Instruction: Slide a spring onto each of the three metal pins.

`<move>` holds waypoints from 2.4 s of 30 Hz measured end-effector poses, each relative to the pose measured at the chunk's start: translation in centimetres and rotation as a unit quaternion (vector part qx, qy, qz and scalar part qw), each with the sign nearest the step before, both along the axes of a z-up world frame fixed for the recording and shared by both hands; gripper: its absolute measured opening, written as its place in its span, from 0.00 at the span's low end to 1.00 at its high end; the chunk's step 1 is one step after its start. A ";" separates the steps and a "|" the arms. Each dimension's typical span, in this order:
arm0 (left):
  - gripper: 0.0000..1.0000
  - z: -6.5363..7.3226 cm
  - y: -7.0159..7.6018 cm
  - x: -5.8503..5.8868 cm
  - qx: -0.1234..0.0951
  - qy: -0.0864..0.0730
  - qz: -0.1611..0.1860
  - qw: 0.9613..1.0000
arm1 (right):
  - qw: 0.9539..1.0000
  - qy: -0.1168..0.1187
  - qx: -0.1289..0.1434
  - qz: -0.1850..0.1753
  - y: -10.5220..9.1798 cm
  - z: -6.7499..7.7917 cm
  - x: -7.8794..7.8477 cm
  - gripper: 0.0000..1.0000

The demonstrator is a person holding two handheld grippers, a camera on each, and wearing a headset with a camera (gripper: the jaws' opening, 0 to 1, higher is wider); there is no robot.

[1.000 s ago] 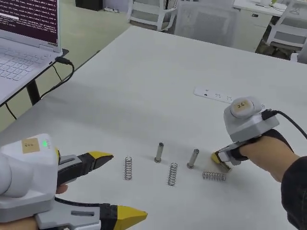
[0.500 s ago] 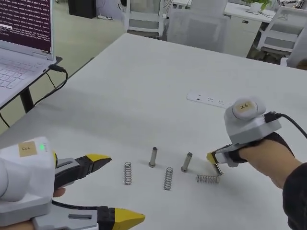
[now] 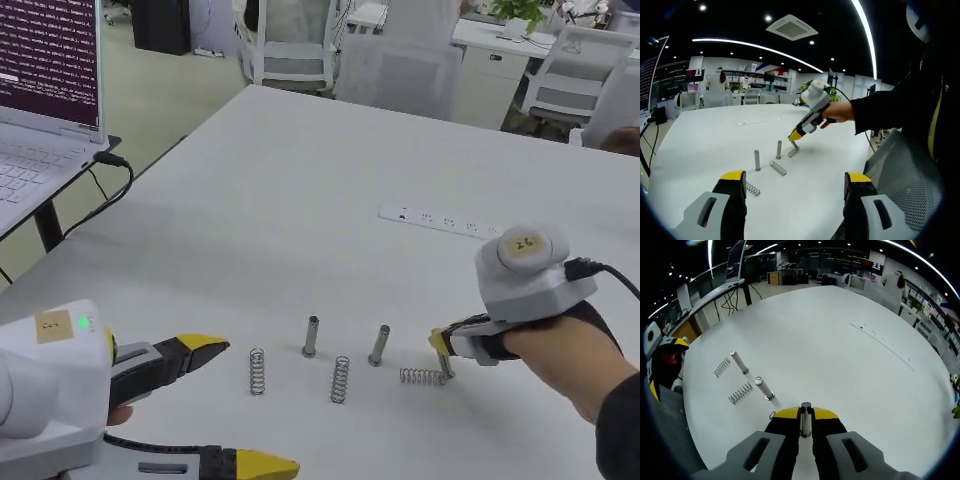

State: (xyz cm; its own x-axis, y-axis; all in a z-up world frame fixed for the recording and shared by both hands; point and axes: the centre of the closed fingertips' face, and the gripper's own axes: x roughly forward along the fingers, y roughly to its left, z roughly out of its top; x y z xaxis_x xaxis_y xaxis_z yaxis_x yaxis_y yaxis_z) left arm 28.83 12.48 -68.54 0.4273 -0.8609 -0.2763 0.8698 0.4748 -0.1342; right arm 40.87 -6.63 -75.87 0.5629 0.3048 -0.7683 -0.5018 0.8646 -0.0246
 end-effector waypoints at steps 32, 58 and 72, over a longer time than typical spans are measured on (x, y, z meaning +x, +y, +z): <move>0.77 0.2 -0.6 -0.1 -0.001 -0.005 -0.010 1.000 | 0.998 -0.023 0.045 -0.040 -1.2 0.7 -2.3 0.06; 0.77 0.1 -0.7 0.0 -0.001 -0.003 -0.009 1.000 | 0.999 -0.015 0.028 -0.031 -1.0 1.3 -2.5 0.06; 0.77 0.0 -0.8 0.0 -0.001 -0.004 -0.012 1.000 | 0.999 -0.035 0.011 -0.020 -1.9 2.4 -3.4 0.12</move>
